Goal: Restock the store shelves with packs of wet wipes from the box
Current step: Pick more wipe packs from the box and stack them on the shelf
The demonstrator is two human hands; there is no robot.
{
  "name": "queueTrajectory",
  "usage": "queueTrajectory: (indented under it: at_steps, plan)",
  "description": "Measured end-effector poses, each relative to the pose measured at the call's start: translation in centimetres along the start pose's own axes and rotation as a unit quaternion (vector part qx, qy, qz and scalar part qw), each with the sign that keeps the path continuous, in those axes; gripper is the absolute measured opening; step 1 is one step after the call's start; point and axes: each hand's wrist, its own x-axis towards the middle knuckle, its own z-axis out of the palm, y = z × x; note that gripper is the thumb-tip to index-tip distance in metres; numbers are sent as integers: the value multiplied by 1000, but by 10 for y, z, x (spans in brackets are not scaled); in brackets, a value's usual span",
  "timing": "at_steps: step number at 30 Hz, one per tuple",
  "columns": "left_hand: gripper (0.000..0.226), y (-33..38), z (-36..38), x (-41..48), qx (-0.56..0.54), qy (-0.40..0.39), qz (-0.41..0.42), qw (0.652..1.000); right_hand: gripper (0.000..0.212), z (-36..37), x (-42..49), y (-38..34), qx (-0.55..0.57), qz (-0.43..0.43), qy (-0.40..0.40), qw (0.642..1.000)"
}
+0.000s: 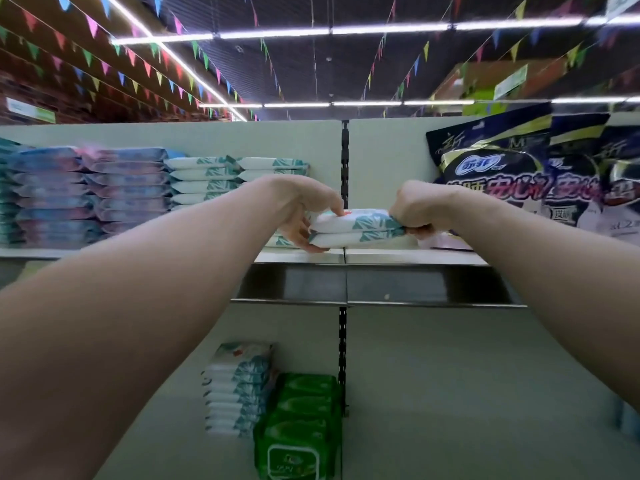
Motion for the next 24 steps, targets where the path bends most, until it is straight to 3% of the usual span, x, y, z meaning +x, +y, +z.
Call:
queueTrajectory:
  at_steps: [10, 15, 20, 24]
  plan:
    - [38, 12, 5, 32, 55, 31, 15, 998, 28, 6, 53, 2, -126, 2, -36, 991]
    - [26, 10, 7, 41, 92, 26, 39, 995, 25, 11, 67, 1, -140, -1, -57, 988]
    - [55, 5, -1, 47, 166, -16, 58, 984, 23, 23, 78, 0, -162, -7, -57, 985]
    - [51, -1, 5, 51, 274, 13, 109, 955, 22, 25, 81, 3, -89, 9, -94, 991]
